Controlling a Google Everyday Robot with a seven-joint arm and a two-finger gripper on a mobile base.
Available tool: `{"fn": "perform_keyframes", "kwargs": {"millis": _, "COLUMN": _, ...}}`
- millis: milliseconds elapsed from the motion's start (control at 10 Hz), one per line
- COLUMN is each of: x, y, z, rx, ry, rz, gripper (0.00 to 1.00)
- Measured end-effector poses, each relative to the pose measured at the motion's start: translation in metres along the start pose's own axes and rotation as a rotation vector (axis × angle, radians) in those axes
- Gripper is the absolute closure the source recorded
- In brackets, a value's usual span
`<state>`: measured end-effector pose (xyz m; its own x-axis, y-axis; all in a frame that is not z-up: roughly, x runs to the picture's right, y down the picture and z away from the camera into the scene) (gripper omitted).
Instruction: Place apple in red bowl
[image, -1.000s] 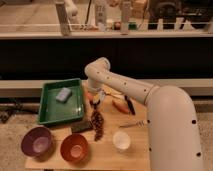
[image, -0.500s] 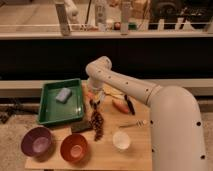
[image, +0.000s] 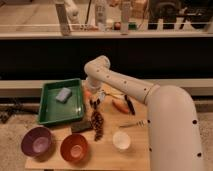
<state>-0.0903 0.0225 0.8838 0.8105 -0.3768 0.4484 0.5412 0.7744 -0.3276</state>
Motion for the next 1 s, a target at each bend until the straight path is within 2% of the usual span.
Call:
{"fn": "perform_keyframes", "kwargs": {"millis": 100, "x": 0.003, "y": 0.001, "z": 0.001, "rx": 0.003, "ry": -0.002, "rz": 0.000, "gripper": 0.20}}
{"fn": "perform_keyframes", "kwargs": {"millis": 200, "x": 0.001, "y": 0.002, "z": -0.003, "rx": 0.017, "ry": -0.030, "rz": -0.004, "gripper": 0.23}}
{"fn": "perform_keyframes", "kwargs": {"millis": 500, "x": -0.001, "y": 0.027, "z": -0.039, "rx": 0.093, "ry": -0.228, "rz": -0.026, "gripper": 0.51}}
{"fn": "perform_keyframes", "kwargs": {"millis": 600, "x": -0.002, "y": 0.034, "z": -0.048, "rx": 0.117, "ry": -0.280, "rz": -0.032, "gripper": 0.61}}
{"fn": "perform_keyframes", "kwargs": {"millis": 700, "x": 0.000, "y": 0.038, "z": -0.053, "rx": 0.138, "ry": -0.305, "rz": -0.037, "gripper": 0.71}}
{"fn": "perform_keyframes", "kwargs": {"millis": 800, "x": -0.002, "y": 0.038, "z": -0.053, "rx": 0.140, "ry": -0.308, "rz": -0.040, "gripper": 0.83}}
{"fn": "perform_keyframes", "kwargs": {"millis": 1000, "x": -0.002, "y": 0.038, "z": -0.053, "rx": 0.140, "ry": -0.307, "rz": -0.041, "gripper": 0.99}}
